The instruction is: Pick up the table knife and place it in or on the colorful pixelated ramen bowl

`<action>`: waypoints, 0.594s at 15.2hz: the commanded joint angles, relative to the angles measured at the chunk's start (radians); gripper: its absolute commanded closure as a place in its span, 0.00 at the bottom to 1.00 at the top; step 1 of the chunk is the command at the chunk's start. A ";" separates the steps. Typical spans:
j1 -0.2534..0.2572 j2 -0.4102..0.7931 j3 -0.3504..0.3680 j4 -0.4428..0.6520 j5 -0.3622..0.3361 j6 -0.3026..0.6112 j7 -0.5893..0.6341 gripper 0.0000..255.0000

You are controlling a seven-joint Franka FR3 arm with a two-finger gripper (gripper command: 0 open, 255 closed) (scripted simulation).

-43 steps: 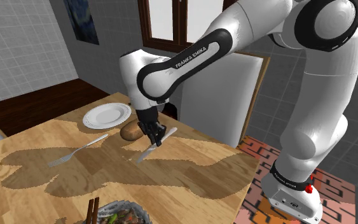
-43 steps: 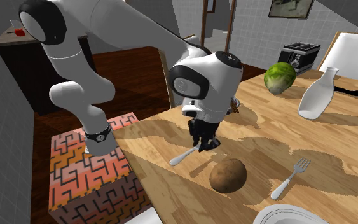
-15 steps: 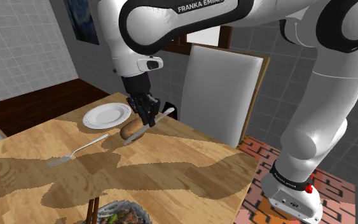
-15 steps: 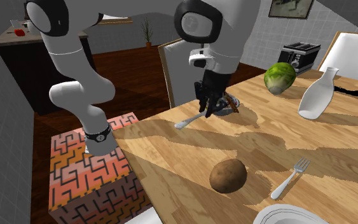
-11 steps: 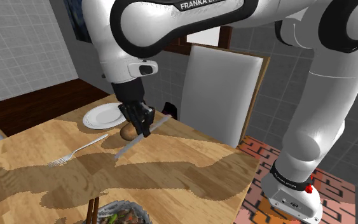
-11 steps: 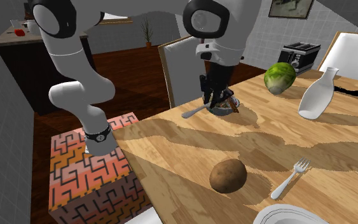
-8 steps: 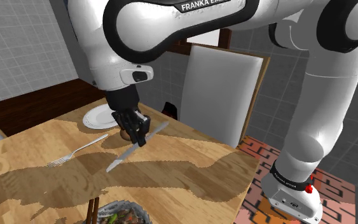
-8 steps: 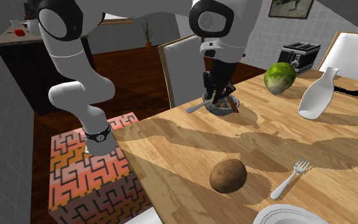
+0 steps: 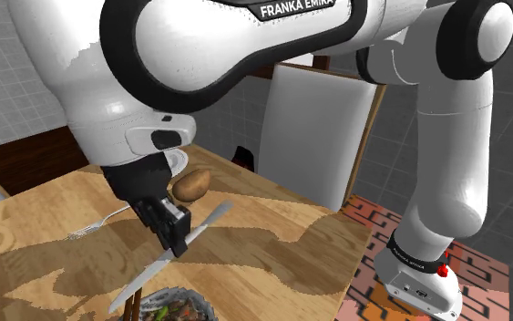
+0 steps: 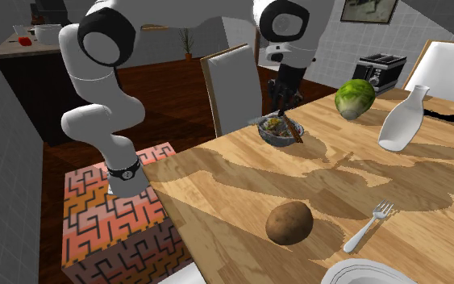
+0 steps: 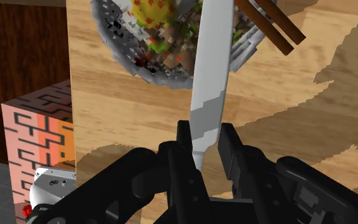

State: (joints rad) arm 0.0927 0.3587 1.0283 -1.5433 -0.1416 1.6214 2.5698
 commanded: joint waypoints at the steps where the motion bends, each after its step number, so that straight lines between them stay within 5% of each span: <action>1: 0.083 0.056 -0.009 0.064 -0.038 -0.019 0.066 1.00; 7: 0.337 0.215 -0.056 0.284 -0.139 -0.087 0.215 1.00; 9: 0.326 0.212 -0.056 0.250 -0.138 -0.058 0.213 1.00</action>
State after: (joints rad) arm 0.4123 0.5661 0.9742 -1.2921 -0.2759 1.5576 2.7771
